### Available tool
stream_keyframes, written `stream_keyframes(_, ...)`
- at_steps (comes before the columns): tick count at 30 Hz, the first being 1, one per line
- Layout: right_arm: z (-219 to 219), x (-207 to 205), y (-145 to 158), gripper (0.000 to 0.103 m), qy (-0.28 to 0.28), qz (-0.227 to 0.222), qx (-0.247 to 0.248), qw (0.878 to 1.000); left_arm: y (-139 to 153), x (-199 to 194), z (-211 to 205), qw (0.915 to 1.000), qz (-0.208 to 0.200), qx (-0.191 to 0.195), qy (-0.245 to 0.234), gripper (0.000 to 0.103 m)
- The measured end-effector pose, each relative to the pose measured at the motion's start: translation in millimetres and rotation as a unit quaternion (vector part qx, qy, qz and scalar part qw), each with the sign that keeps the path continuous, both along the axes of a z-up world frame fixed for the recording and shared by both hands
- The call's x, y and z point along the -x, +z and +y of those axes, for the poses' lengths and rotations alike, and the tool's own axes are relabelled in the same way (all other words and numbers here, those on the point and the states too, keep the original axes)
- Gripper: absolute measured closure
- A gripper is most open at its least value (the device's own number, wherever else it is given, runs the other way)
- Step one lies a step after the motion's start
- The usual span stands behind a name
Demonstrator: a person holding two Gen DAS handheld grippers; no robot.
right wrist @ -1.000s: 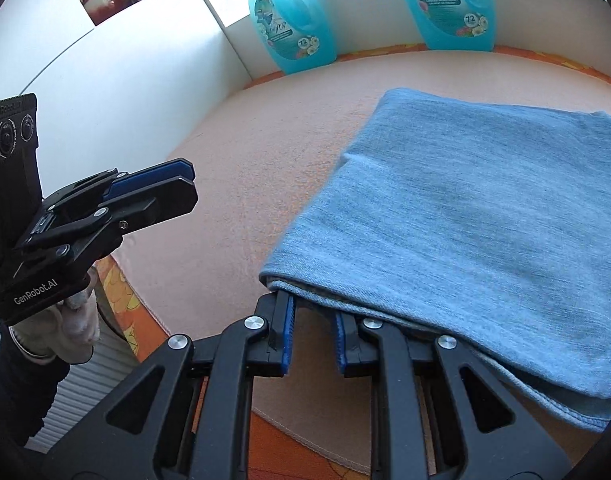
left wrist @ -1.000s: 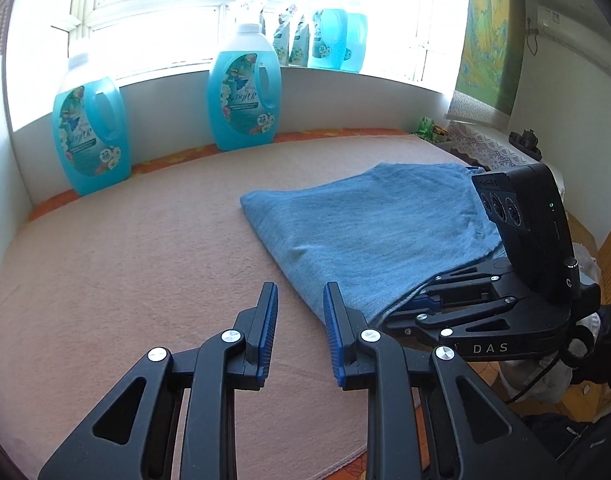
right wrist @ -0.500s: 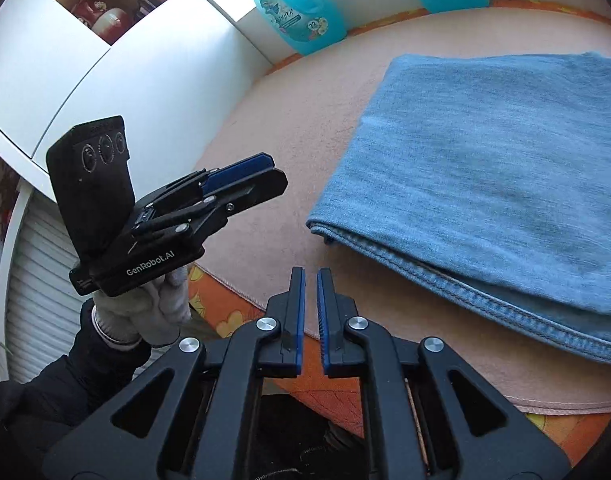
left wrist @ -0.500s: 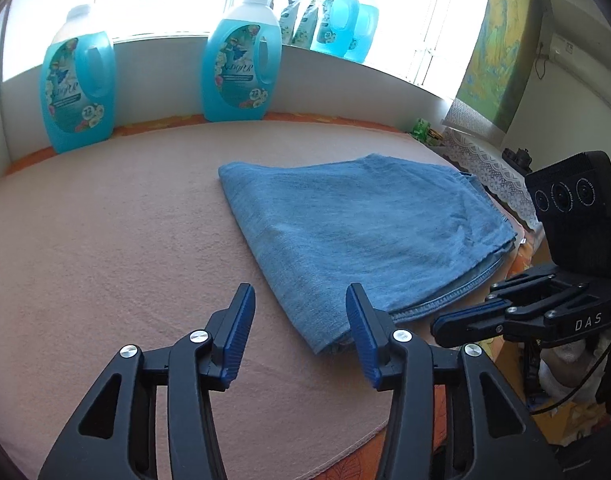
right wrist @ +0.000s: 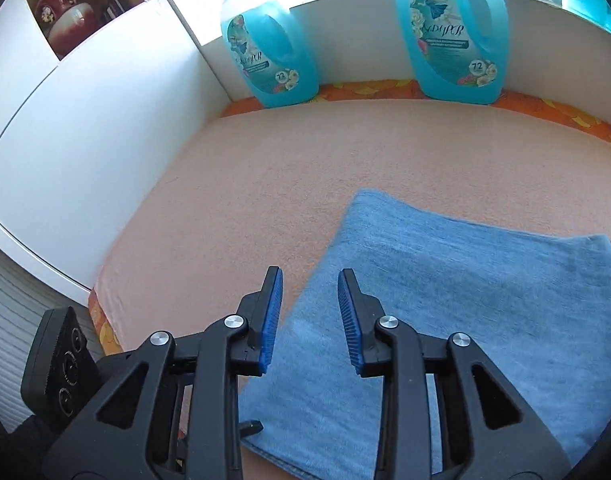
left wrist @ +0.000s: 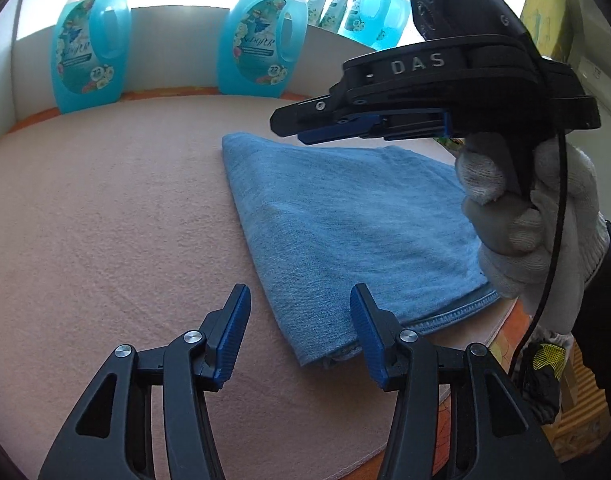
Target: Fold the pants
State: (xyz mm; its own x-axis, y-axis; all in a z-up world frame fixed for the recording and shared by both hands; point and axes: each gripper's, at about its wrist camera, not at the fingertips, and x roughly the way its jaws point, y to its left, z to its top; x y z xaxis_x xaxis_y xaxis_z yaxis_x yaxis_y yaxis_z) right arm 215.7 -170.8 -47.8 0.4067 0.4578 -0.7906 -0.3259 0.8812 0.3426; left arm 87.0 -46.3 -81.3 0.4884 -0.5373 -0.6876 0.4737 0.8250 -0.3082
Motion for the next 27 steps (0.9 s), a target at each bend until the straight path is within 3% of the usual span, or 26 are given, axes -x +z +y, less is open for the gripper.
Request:
stream_keyframes(3, 20, -22, -24, 0.074, 0.003, 0.032, 0.036, 0.999, -1, -4, 9, 0.9998, 0.006, 0.013, 0.011, 0.052)
stream_keyframes(7, 24, -37, -50, 0.074, -0.004, 0.084, 0.028, 0.996, -4, -9, 16, 0.9995, 0.011, 0.023, 0.018, 0.052)
stream_keyframes(12, 27, -47, -38, 0.074, -0.008, 0.089, 0.042, 0.995, -10, -10, 10, 0.9992, 0.027, 0.028, 0.007, 0.052)
stream_keyframes(17, 39, -59, -22, 0.072, -0.025, 0.085, 0.115, 0.989, -12, -7, 3, 0.9987, 0.036, 0.035, -0.004, 0.052)
stream_keyframes(24, 72, -74, -38, 0.066, -0.005, 0.122, 0.219, 0.968, -8, 0, 2, 0.9974, 0.035, 0.063, -0.004, 0.066)
stream_keyframes(27, 81, -75, -45, 0.063, 0.007, 0.131, 0.256, 0.958, -7, -2, 0, 0.9972, 0.03, 0.069, -0.002, 0.067)
